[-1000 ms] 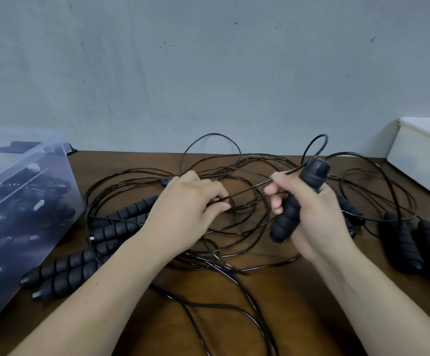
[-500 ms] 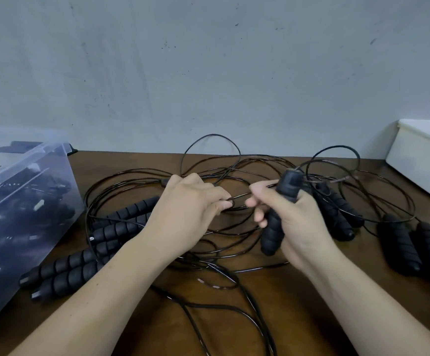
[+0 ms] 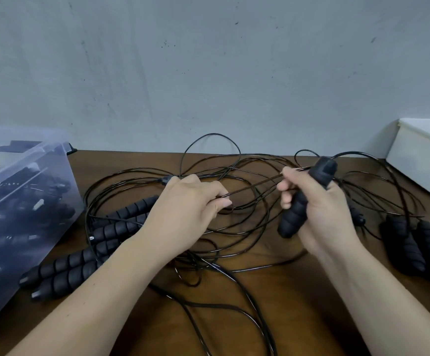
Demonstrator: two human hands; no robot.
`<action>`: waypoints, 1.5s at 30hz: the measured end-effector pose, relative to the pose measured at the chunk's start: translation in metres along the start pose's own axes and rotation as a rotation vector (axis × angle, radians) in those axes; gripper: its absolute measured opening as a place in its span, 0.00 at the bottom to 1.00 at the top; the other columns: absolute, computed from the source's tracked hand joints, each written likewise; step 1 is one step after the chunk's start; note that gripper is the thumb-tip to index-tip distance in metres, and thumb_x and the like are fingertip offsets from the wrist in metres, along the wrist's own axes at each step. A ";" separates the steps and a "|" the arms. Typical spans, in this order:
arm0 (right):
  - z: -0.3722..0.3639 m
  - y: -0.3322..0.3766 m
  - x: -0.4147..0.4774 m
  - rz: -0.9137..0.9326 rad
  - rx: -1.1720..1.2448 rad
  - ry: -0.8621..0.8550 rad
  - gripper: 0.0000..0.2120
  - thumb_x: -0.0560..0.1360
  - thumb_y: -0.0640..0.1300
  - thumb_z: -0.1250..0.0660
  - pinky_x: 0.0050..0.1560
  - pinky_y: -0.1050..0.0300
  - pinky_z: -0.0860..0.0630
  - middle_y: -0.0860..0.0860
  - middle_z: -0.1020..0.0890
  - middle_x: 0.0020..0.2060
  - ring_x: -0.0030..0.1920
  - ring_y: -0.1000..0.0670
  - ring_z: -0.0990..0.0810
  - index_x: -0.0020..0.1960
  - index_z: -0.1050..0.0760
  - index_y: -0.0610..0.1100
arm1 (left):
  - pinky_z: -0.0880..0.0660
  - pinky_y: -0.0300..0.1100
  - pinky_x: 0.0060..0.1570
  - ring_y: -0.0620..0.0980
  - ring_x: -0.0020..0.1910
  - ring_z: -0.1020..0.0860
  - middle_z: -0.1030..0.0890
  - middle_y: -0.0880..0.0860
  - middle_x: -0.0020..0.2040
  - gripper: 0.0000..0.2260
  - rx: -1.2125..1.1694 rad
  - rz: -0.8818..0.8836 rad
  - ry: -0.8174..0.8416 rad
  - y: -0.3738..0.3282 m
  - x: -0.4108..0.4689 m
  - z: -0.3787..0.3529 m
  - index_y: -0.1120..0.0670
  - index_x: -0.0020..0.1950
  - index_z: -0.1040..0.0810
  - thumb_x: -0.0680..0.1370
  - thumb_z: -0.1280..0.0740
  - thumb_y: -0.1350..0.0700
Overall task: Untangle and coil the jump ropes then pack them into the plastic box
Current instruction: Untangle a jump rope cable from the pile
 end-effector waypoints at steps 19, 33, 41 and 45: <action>-0.027 -0.025 -0.014 -0.024 -0.130 0.182 0.05 0.79 0.38 0.26 0.35 0.58 0.25 0.42 0.15 0.39 0.32 0.50 0.24 0.50 0.17 0.36 | 0.32 0.43 0.52 0.41 0.41 0.26 0.20 0.41 0.36 0.10 -0.003 -0.060 -0.037 -0.012 -0.004 -0.004 0.41 0.54 0.20 0.83 0.40 0.40; -0.035 -0.037 -0.018 -0.059 -0.151 0.238 0.02 0.79 0.40 0.26 0.36 0.55 0.25 0.41 0.14 0.42 0.34 0.47 0.22 0.50 0.15 0.41 | 0.29 0.48 0.51 0.43 0.42 0.27 0.21 0.40 0.36 0.16 0.033 -0.088 -0.045 -0.016 -0.003 -0.002 0.42 0.53 0.19 0.84 0.45 0.39; -0.022 -0.027 -0.011 -0.048 -0.098 0.141 0.01 0.80 0.35 0.28 0.35 0.58 0.25 0.40 0.14 0.41 0.34 0.49 0.22 0.50 0.18 0.36 | 0.27 0.54 0.56 0.45 0.44 0.25 0.19 0.41 0.36 0.09 0.071 -0.051 -0.033 0.001 0.001 -0.002 0.43 0.53 0.18 0.85 0.36 0.44; 0.000 -0.012 0.001 -0.053 0.040 0.036 0.02 0.80 0.36 0.29 0.34 0.59 0.27 0.43 0.16 0.40 0.34 0.50 0.25 0.49 0.21 0.38 | 0.27 0.55 0.58 0.43 0.45 0.25 0.18 0.41 0.36 0.10 0.073 0.004 -0.040 0.012 0.005 0.005 0.43 0.55 0.17 0.86 0.38 0.45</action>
Point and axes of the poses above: each hand's wrist, its own x-axis towards the middle knuckle, its own z-axis out of the back of the hand, y = z × x, the point moved 10 cm from there along x, towards the middle knuckle
